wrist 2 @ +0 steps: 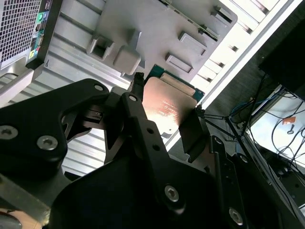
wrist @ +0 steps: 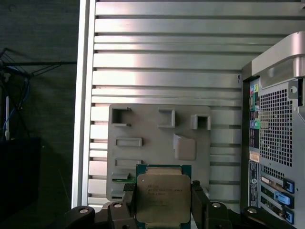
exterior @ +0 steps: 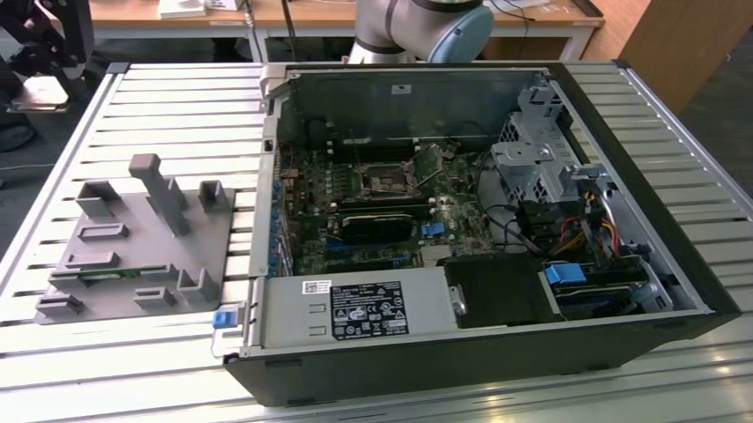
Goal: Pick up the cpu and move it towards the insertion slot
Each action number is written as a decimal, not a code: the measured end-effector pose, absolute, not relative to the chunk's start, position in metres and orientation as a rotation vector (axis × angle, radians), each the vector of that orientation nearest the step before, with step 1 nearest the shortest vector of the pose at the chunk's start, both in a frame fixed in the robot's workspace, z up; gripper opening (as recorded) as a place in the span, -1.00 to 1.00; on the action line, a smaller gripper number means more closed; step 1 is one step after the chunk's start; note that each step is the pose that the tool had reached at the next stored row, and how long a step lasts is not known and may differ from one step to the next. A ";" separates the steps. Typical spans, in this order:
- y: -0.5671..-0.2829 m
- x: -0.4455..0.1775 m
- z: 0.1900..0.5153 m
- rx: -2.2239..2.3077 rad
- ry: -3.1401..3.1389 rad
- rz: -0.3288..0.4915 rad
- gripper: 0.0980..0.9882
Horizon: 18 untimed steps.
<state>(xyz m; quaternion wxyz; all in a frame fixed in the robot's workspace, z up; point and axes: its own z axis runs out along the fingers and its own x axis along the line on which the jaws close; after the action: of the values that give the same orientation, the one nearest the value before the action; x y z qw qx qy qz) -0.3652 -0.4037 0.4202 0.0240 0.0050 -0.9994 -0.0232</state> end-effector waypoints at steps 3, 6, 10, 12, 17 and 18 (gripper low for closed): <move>-0.404 -0.362 0.420 0.015 -3.091 -0.072 0.00; -0.404 -0.360 0.420 0.015 -3.089 -0.072 0.00; -0.404 -0.355 0.420 0.015 -3.085 -0.072 0.00; -0.404 -0.353 0.420 0.015 -3.083 -0.072 0.00; -0.404 -0.346 0.420 0.015 -3.077 -0.071 0.00; -0.404 -0.344 0.420 0.015 -3.075 -0.071 0.00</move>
<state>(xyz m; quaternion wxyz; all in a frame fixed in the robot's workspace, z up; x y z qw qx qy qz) -0.3439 -0.4037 0.4202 0.0328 0.0048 -0.9992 -0.0232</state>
